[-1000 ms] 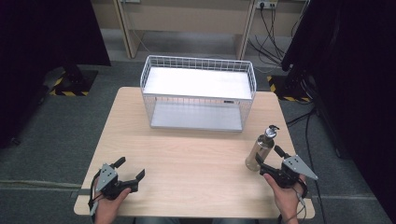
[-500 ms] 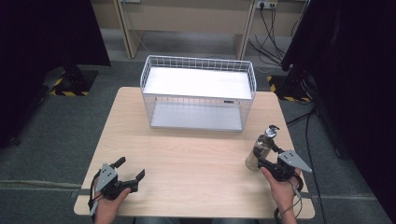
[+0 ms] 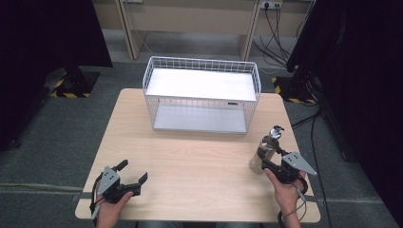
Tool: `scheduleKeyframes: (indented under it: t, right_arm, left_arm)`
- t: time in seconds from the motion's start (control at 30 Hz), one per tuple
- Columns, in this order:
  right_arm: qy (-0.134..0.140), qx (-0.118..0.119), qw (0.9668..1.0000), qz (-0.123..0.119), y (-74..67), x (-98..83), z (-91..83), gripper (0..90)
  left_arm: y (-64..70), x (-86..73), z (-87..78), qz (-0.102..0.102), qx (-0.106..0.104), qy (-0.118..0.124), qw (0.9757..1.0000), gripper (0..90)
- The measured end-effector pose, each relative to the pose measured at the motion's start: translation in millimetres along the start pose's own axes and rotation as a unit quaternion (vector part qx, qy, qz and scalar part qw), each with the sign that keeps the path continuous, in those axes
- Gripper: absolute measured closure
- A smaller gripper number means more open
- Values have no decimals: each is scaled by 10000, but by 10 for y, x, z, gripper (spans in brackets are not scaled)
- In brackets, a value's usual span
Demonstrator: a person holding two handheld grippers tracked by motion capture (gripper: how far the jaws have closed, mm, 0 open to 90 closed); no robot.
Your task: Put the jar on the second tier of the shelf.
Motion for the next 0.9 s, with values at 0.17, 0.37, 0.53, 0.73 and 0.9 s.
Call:
scheduleKeyframes:
  t: [0.17, 0.37, 0.53, 0.73, 0.9]
  right_arm:
    - [157, 15, 9999, -2, 4, 176, -2, 353]
    - [241, -19, 9997, -63, 20, 339, 28, 354]
    - [302, -33, 9995, -84, 29, 441, 57, 354]
    - [387, -38, 9992, -58, 43, 542, 83, 354]
    - [437, -51, 9990, -98, 65, 645, 107, 354]
  left_arm:
    - [2, -1, -2, 14, 5, 2, 10000, 51]
    - [2, -1, -1, 10, -1, -1, 10000, 51]
    - [2, -1, -1, 13, 0, -2, 10000, 51]
    - [3, -1, -1, 14, 0, -2, 10000, 51]
    - [3, -1, 0, 14, 1, -4, 10000, 51]
Point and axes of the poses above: each handheld gripper's, and its own axes: z roughly forward along the jaws, x roughly out of its top, y roughly to its right, the point moved 8 cm from there along z, roughly forward along the jaws, and after that the axes turned 13 degrees about -z, right-handed, at the moved point
